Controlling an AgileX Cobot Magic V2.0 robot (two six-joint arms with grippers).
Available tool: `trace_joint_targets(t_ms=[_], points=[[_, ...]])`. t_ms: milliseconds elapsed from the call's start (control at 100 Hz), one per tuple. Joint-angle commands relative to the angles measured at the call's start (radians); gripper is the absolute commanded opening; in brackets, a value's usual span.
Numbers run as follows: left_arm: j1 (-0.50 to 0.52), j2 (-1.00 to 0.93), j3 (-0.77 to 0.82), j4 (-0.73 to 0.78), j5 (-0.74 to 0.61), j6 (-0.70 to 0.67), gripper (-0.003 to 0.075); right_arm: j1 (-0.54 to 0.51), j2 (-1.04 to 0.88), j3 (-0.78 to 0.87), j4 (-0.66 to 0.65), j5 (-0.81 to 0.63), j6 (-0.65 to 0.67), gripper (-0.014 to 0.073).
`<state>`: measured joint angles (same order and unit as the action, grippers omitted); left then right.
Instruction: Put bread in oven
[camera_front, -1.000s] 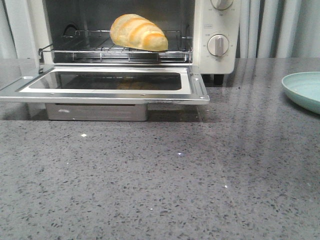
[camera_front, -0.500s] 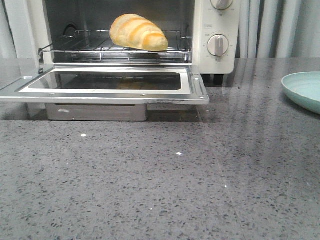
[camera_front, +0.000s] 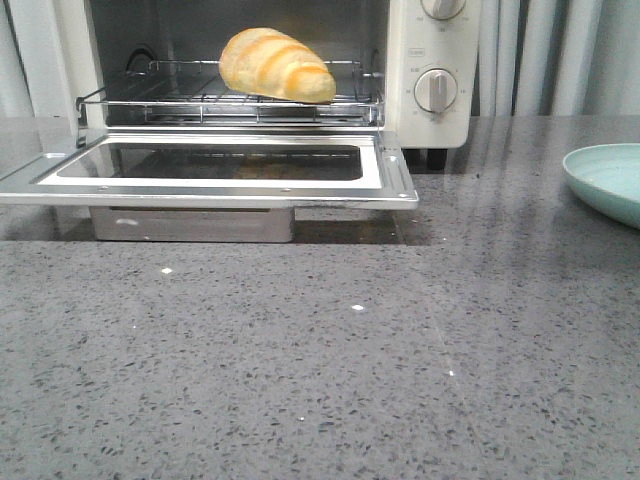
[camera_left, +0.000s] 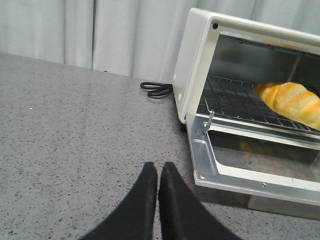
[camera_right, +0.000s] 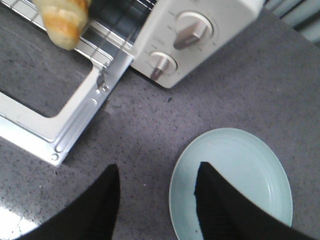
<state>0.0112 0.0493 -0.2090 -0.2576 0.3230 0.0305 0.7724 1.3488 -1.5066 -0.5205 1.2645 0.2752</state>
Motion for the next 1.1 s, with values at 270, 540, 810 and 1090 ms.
trace_joint_targets(t_ms=[270, 540, 810, 1090], points=[[0.0, 0.012, -0.027, -0.015, -0.077, -0.009, -0.0021, -0.009, -0.193, 0.119, -0.05, 0.05, 0.063, 0.016], [0.0, 0.012, -0.027, -0.015, -0.077, -0.009, -0.0021, -0.009, -0.237, 0.14, -0.044, 0.05, 0.063, 0.008], [0.0, 0.012, -0.027, -0.015, -0.077, -0.009, -0.0021, -0.009, -0.258, 0.14, -0.044, 0.05, 0.063, -0.0075], [0.0, 0.012, -0.027, -0.015, -0.077, -0.009, -0.0021, -0.009, -0.261, 0.14, -0.044, 0.011, 0.063, -0.0075]])
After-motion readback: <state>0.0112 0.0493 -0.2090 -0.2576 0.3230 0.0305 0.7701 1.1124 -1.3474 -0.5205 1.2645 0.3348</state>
